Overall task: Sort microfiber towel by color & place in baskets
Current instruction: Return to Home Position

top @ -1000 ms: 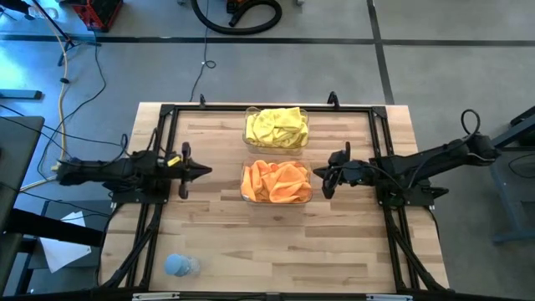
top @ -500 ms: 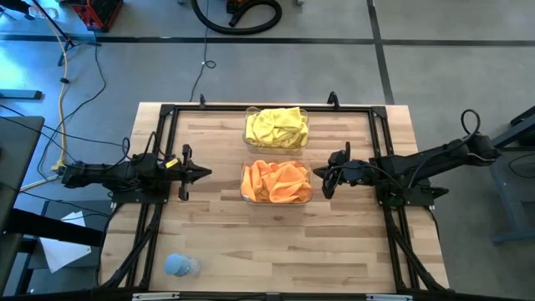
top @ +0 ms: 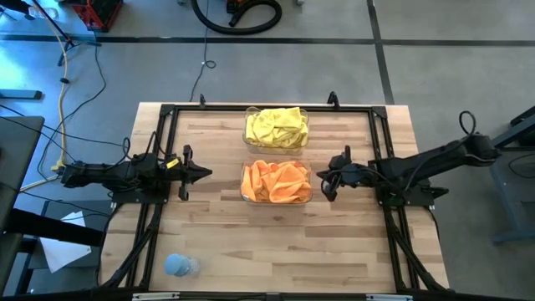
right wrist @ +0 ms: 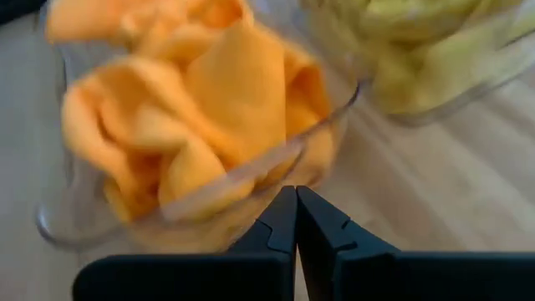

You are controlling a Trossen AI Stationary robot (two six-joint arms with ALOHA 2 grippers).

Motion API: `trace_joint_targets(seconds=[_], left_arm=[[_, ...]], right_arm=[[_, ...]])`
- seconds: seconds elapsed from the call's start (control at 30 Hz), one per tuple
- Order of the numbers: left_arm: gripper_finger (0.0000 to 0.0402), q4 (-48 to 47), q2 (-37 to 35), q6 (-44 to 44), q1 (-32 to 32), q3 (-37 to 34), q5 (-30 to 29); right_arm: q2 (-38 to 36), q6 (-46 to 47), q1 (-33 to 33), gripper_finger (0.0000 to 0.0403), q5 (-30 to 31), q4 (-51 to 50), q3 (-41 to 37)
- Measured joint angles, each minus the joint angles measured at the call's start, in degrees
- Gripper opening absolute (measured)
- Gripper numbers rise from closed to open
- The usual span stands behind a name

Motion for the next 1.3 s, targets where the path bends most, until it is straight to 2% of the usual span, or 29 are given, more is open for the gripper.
trace_joint_targets(seconds=[0.17, 0.33, 0.5, 0.6, 1.13, 1.3], left_arm=[[0.0000, 0.0, 0.0, 0.0, 0.0, 0.0, 0.0], [0.0000, 0.0, 0.0, 0.0, 0.0, 0.0, 0.0], [0.0000, 0.0, 0.0, 0.0, 0.0, 0.0, 0.0], [0.0000, 0.0, 0.0, 0.0, 0.0, 0.0, 0.0], [0.0000, 0.0, 0.0, 0.0, 0.0, 0.0, 0.0], [0.0000, 0.0, 0.0, 0.0, 0.0, 0.0, 0.0]], right_arm=[[0.0, -5.7, -0.5, 0.0000, -7.0, 16.5, -9.3], [0.0, -10.9, -4.9, 0.0000, -13.9, 33.8, -17.4], [-3.6, -11.3, -8.8, 0.0000, -18.5, 39.7, -22.4], [-8.9, -11.3, -9.4, 0.0000, -19.2, 38.6, -23.8], [-44.4, -13.1, -6.7, 0.0000, -16.2, 8.0, -23.6], [-52.2, -19.3, -6.8, 0.0000, -17.1, 8.1, -23.6]])
